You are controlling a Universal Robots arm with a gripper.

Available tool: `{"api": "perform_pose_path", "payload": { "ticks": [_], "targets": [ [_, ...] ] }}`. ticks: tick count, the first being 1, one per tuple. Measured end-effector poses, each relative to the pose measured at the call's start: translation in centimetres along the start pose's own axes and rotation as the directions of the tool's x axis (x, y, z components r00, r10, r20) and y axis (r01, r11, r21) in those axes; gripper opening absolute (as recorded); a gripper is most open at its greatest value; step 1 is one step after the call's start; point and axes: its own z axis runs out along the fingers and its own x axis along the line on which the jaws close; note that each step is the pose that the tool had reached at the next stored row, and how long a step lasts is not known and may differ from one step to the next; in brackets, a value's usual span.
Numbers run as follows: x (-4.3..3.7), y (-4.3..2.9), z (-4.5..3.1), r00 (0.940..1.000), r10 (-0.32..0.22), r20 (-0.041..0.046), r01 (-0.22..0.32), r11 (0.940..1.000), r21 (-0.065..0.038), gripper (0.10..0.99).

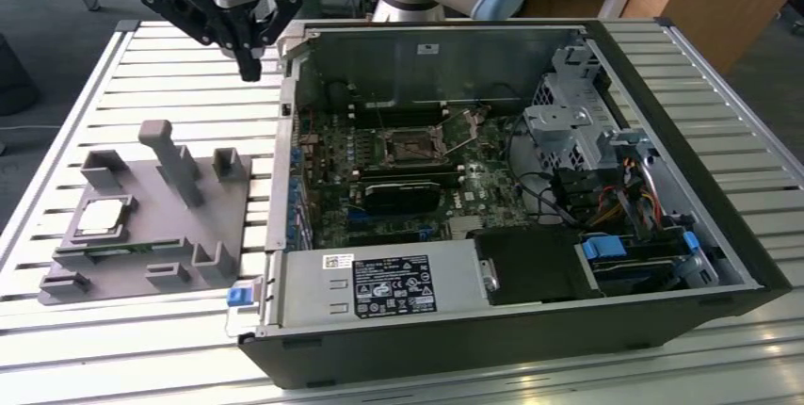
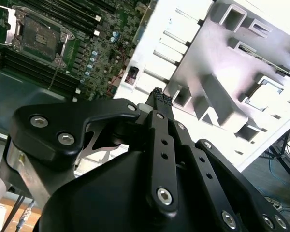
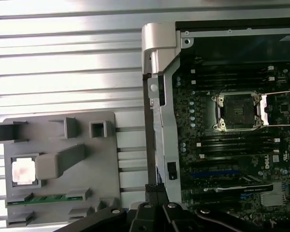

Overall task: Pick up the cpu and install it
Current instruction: 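Reach for the cpu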

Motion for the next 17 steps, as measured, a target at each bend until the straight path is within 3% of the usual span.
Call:
{"api": "perform_pose_path", "payload": {
  "ticks": [17],
  "targets": [
    [2.77, -0.19, 0.01, 1.0000, 0.000, 0.0000, 0.000, 1.0000, 0.000, 0.106]
  ]
}}
